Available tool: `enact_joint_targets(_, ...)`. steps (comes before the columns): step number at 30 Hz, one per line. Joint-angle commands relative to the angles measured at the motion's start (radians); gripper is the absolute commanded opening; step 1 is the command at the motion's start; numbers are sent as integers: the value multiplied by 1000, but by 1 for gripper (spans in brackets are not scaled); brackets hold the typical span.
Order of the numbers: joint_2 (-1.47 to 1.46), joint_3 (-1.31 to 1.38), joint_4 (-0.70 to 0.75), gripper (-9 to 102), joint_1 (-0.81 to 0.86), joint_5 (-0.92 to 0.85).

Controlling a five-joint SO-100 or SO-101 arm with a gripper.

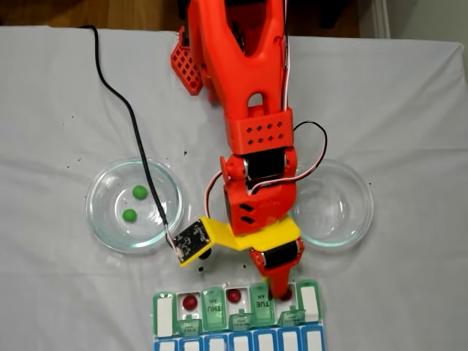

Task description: Sort medicines into box.

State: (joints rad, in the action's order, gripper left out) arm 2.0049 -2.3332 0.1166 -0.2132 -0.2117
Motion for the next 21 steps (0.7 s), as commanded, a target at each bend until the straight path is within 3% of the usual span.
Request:
enact_joint_targets(1,152,89,11,0,2,-15)
enact_joint_targets(8,163,71,-18,0,0,-2)
enact_joint_targets(14,75,31,-173,0,-20,-20)
enact_joint_targets(21,67,17,-187,0,-31,-34)
